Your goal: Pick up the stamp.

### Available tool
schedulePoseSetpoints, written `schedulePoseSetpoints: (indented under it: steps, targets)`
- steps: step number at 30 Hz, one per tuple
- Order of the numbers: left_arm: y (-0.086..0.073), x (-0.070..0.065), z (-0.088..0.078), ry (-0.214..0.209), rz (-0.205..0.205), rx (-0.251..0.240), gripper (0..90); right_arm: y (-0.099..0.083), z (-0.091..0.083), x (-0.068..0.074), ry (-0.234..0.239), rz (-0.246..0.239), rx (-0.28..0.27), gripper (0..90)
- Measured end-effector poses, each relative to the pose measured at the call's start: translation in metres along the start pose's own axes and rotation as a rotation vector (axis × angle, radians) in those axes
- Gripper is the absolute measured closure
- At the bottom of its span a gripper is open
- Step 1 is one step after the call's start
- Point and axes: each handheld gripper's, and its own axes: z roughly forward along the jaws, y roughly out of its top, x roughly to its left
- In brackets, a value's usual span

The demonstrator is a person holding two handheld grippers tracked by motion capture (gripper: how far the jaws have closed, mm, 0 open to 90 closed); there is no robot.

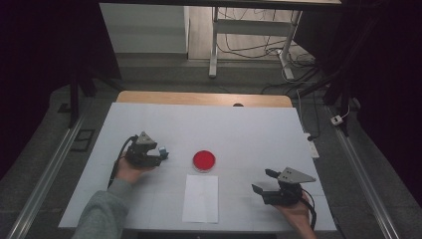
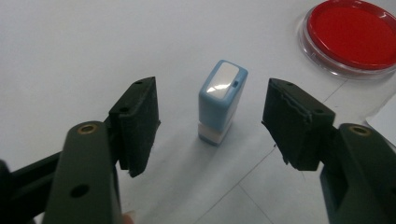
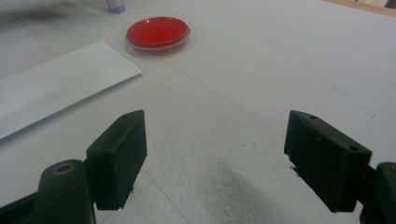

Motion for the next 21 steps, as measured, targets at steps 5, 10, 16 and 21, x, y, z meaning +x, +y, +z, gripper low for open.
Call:
schedulePoseSetpoints:
  steps: [5,10,16,21]
  targets:
    - [0.0005,0.0007,0.0016,-0.007,0.01,-0.012,41.5,-0.0001,-0.0002,-0.0002,0.0,0.0,0.002,21.1]
    - [0.0028,-0.001,0.0027,-0.006,0.034,-0.016,45.9,-0.0004,0.0002,-0.0003,0.002,0.001,0.005,21.1]
    - [0.0048,-0.0018,0.004,0.006,0.056,-0.017,55.3,-0.0005,0.0003,-0.0007,0.0,0.002,0.006,21.1]
    - [0.0047,-0.0021,0.0042,0.005,0.066,-0.016,64.6,-0.0007,0.0004,-0.0007,0.0,0.001,0.008,21.1]
